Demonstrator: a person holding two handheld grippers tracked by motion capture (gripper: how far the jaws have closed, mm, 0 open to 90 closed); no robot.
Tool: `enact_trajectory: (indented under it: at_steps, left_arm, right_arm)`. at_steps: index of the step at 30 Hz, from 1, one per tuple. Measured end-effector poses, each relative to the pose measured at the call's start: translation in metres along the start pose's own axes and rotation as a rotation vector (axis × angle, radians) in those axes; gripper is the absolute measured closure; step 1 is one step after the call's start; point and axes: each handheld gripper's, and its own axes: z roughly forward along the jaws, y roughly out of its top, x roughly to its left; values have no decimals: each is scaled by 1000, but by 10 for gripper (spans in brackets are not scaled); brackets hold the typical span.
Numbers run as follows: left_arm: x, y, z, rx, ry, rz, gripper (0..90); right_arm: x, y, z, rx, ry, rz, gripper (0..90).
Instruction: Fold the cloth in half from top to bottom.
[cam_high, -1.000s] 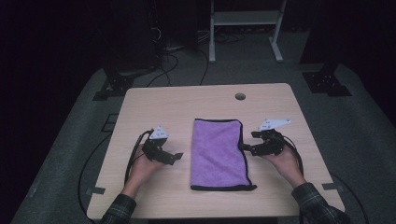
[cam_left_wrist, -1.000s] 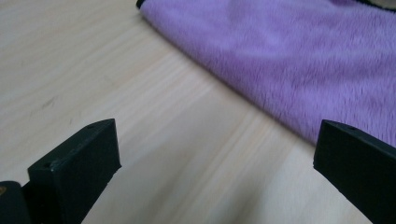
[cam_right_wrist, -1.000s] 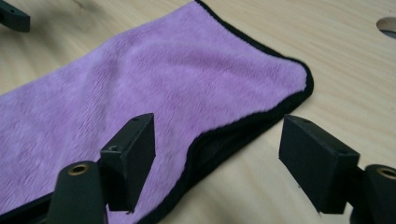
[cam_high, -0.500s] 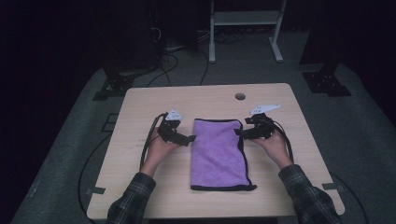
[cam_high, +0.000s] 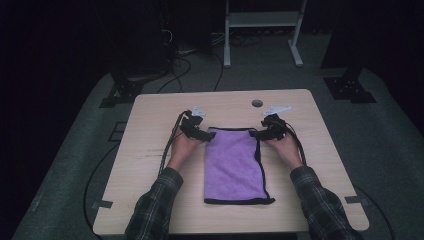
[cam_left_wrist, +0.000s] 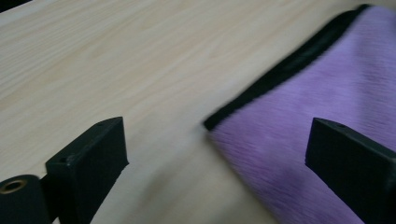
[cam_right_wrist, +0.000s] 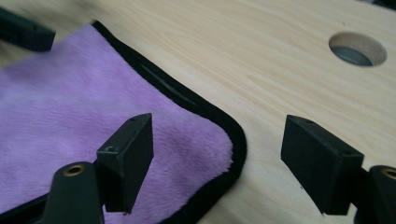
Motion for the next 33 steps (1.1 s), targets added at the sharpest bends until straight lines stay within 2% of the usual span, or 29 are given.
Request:
enact_trajectory:
  at_steps: [1, 3, 5, 9, 11, 12, 14, 15, 18, 19, 21, 23, 26, 30, 33]
  left_arm:
    - [2, 0, 2, 5, 11, -2, 47]
    - [6, 0, 4, 30, 60, 14, 58]
    - [10, -1, 5, 49, 84, 22, 63]
    - [14, -3, 7, 45, 54, 8, 64]
    - [14, -3, 7, 8, 12, -24, 64]
    - [13, -2, 8, -7, -12, -30, 64]
    - [12, -3, 11, 7, -21, -10, 72]
    - [12, -4, 12, 11, -27, 0, 106]
    - [13, -7, 16, 10, -57, -25, 149]
    - [13, -7, 15, 7, -64, -14, 168]
    - [11, -5, 14, 5, -100, 9, 277]
    - [9, -4, 13, 13, -125, 32, 393]
    - [7, -2, 12, 17, -169, 45, 564]
    - [6, -3, 13, 18, -216, 5, 762]
    - [6, -2, 13, 25, -217, -17, 807]
  right_arm:
    - [-2, -2, 3, 4, -6, 6, 242]
    - [-6, -5, 8, 6, -13, 20, 243]
    - [-10, -7, 11, 2, -13, 28, 243]
    - [-15, -12, 19, 5, -8, 39, 241]
    - [-16, -13, 21, 20, -2, 43, 231]
    - [-16, -14, 23, 23, -5, 30, 231]
    - [-15, -14, 26, 26, -4, 18, 230]
    - [-15, -14, 26, 24, -4, 16, 230]
    - [-15, -15, 27, 16, 0, 6, 251]
    - [-15, -15, 27, 15, 5, 1, 283]
    - [-14, -15, 26, 6, 33, -25, 365]
    - [-13, -15, 26, 2, 50, -27, 432]
    - [-11, -15, 25, 2, 66, -31, 520]
    - [-9, -13, 25, 16, 86, -23, 668]
    - [-9, -12, 25, 26, 121, -11, 765]
